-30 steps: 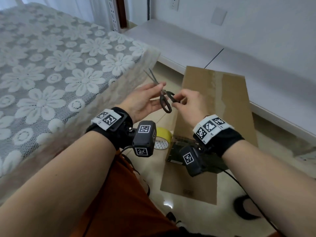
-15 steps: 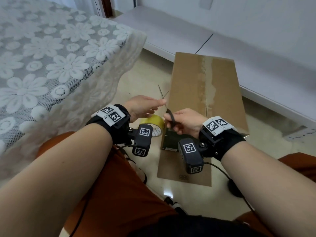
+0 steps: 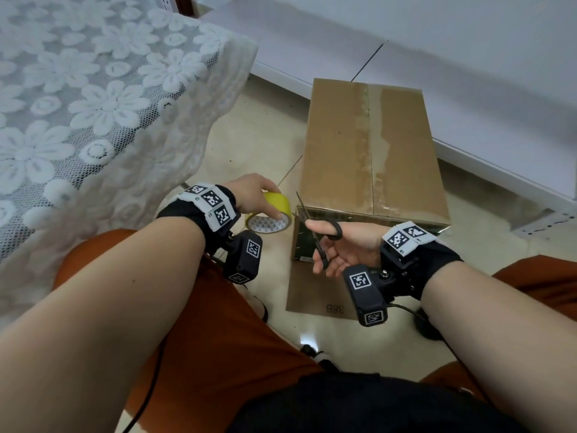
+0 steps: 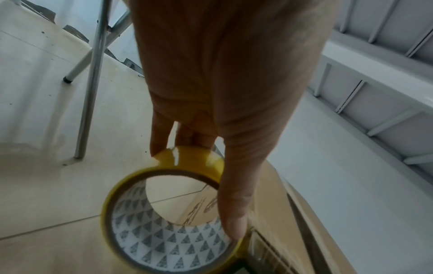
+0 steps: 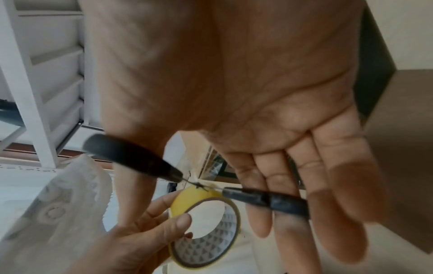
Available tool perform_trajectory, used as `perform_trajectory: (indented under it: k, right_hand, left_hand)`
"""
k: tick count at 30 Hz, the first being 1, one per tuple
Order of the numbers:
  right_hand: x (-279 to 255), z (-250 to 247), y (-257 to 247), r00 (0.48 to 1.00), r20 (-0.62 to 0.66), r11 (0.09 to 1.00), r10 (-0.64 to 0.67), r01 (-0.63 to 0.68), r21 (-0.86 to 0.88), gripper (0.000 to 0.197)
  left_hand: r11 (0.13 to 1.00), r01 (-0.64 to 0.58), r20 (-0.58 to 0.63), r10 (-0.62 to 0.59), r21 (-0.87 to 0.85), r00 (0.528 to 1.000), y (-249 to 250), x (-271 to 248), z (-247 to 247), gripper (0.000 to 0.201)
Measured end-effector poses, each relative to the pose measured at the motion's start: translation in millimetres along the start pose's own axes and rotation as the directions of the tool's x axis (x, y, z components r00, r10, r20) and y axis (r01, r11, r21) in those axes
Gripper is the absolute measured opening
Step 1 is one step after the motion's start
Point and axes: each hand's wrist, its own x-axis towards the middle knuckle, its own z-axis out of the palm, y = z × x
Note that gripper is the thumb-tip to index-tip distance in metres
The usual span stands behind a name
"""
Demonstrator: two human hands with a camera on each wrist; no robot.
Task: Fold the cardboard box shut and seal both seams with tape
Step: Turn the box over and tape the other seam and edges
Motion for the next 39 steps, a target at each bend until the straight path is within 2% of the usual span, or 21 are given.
perform_trajectory:
  k: [4, 7, 10, 15, 19, 23, 27, 33, 39]
  right_hand:
    - [-1, -3, 3, 0.995, 0.040, 0.993, 0.093, -0.090, -0.082, 0.070]
    - [2, 1, 6, 0.988, 0.066, 0.982, 0.141, -0.131, -0.133, 0.081]
    - [7, 9, 5, 0.994, 0.002, 0.988, 0.111, -0.110, -0.108, 0.093]
    - [16, 26, -2, 0.995, -0.068, 0.997, 0.067, -0.069, -0.033, 0.082]
    - [28, 38, -6, 0.990, -0.133, 0.998, 0.050, -0.044, 0.053, 0.096]
    - [36, 46, -12, 0.982, -0.188, 0.990, 0.011, 0.015, 0.138, 0.077]
    - [40, 49, -16, 0.978, -0.208, 0.988, 0.009, 0.024, 0.155, 0.075]
    - [47, 49, -17, 0.950, -0.313, 0.996, -0.012, 0.038, 0.077, 0.070]
    - [47, 48, -13, 0.948, -0.319, 0.998, 0.019, 0.001, 0.062, 0.069]
  left_hand:
    - [1.000, -0.002, 0.019, 0.001, 0.017, 1.000, 2, 0, -6, 0.061]
    - [1.000, 0.002, 0.043, -0.003, 0.028, 0.999, 4, -2, -8, 0.058]
    - [0.999, -0.002, 0.055, -0.001, 0.049, 0.999, 4, -2, -9, 0.055]
    - [0.998, 0.004, 0.048, -0.007, 0.059, 0.999, 5, -1, -11, 0.045]
    - [0.997, 0.016, 0.061, -0.021, 0.079, 0.998, 5, 1, -13, 0.051]
    - [0.995, 0.008, 0.084, -0.016, 0.099, 0.996, 6, 3, -13, 0.055]
    - [0.992, -0.002, 0.093, -0.010, 0.123, 0.996, 7, 3, -15, 0.054]
    - [0.986, 0.010, 0.115, -0.030, 0.168, 0.993, 7, 5, -15, 0.054]
    - [0.983, -0.008, 0.112, -0.012, 0.181, 0.994, 10, 3, -19, 0.052]
